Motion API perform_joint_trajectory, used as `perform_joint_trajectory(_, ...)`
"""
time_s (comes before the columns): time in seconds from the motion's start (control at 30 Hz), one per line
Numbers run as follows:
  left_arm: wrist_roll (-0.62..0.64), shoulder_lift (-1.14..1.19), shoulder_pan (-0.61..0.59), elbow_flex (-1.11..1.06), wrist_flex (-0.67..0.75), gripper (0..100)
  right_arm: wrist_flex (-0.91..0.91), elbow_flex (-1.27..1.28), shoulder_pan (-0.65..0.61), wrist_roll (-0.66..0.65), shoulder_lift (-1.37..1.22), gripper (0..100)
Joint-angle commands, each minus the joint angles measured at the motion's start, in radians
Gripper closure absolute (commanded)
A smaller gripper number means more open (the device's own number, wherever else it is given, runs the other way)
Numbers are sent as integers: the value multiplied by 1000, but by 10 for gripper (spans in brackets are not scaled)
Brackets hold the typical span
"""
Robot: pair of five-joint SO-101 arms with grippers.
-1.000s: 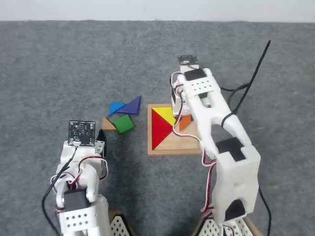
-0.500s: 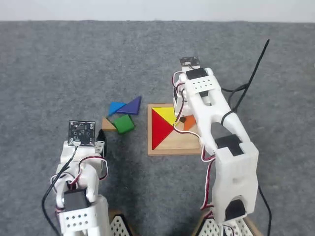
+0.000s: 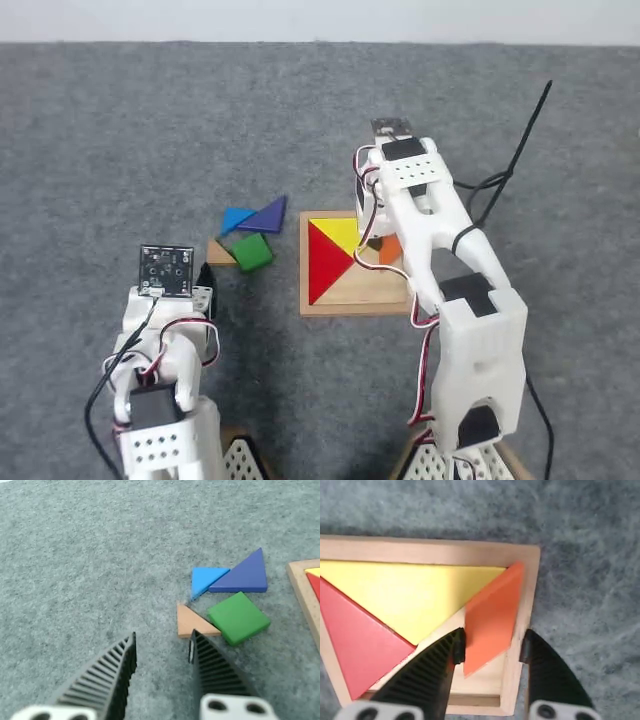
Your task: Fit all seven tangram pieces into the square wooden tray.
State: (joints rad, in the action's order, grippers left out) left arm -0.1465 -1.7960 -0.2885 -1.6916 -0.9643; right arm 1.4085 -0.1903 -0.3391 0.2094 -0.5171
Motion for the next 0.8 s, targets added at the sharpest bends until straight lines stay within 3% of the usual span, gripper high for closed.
perform_joint_trajectory(0.0, -6, 5, 0, 7, -2, 837, 18, -35, 8, 12, 48, 801)
perform_joint_trajectory(0.2, -6, 5, 0, 7, -2, 837, -7, 51, -16, 12, 171, 803)
perform_joint_trajectory(0.4, -6, 5, 0, 7, -2, 837, -160, 152, -25, 8, 249, 804)
perform_joint_trajectory(0.6, -6, 5, 0, 7, -2, 837, -163, 152, -36, 5, 263, 805)
perform_joint_trajectory(0.77, -6, 5, 0, 7, -2, 837, -182, 193, -153, -43, 354, 805)
